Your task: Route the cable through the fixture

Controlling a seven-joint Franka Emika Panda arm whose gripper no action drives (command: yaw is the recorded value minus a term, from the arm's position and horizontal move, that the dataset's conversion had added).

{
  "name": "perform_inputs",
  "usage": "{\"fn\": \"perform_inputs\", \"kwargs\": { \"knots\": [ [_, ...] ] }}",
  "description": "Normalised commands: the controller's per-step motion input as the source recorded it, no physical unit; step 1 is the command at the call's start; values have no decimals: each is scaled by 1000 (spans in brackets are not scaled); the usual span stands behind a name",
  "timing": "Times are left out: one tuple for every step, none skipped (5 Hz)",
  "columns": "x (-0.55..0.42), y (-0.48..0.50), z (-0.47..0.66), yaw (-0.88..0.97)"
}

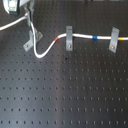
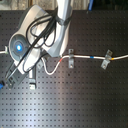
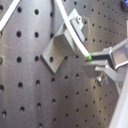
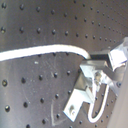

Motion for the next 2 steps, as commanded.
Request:
{"fn": "perform_inputs", "kwargs": {
  "knots": [
    [-161,102,282,-46],
    [-239,14,380,0]
  ]
}}
